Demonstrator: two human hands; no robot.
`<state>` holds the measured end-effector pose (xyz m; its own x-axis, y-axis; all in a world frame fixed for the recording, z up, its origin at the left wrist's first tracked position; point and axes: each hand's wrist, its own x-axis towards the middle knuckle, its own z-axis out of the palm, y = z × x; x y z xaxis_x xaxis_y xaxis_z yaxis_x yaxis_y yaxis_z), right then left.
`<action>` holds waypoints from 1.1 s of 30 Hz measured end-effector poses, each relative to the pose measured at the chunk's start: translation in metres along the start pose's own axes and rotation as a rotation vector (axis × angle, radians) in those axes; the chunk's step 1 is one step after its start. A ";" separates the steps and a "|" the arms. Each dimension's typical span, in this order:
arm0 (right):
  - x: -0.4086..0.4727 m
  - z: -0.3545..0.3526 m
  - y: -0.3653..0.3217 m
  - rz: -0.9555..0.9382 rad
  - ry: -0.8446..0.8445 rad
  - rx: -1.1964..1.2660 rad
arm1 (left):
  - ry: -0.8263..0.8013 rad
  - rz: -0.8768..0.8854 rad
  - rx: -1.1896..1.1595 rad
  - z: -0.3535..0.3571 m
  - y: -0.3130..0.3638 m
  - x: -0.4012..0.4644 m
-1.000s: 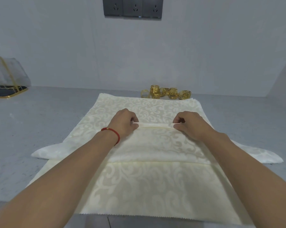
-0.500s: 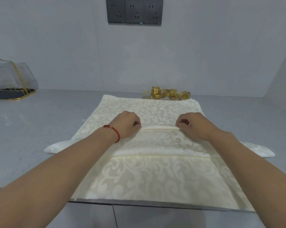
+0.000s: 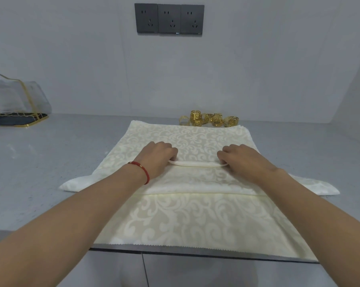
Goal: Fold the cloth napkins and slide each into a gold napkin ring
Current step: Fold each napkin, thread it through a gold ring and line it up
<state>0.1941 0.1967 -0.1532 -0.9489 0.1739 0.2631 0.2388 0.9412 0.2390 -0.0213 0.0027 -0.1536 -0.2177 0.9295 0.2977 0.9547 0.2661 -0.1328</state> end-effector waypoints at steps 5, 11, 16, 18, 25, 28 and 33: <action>-0.008 -0.003 -0.003 0.144 -0.113 0.142 | -0.061 -0.028 -0.166 -0.005 0.001 -0.013; -0.017 0.011 0.007 0.388 0.015 0.524 | 0.038 -0.310 -0.453 0.005 0.000 -0.016; -0.017 0.012 0.007 0.322 0.034 0.422 | 0.004 -0.260 -0.314 0.004 0.004 -0.016; -0.017 0.009 0.004 0.232 0.036 0.262 | -0.003 -0.202 -0.173 0.001 0.006 -0.018; -0.032 -0.003 -0.004 -0.086 -0.053 -0.226 | 0.028 0.185 0.304 -0.007 0.014 -0.028; -0.036 -0.013 -0.006 0.011 -0.134 -0.029 | -0.066 0.064 0.005 -0.013 0.012 -0.032; -0.035 -0.010 0.004 0.354 -0.057 0.338 | -0.036 -0.220 -0.396 -0.014 0.006 -0.034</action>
<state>0.2305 0.1915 -0.1524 -0.8337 0.5066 0.2197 0.4772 0.8612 -0.1747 -0.0052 -0.0306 -0.1515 -0.4239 0.8720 0.2447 0.8875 0.3460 0.3042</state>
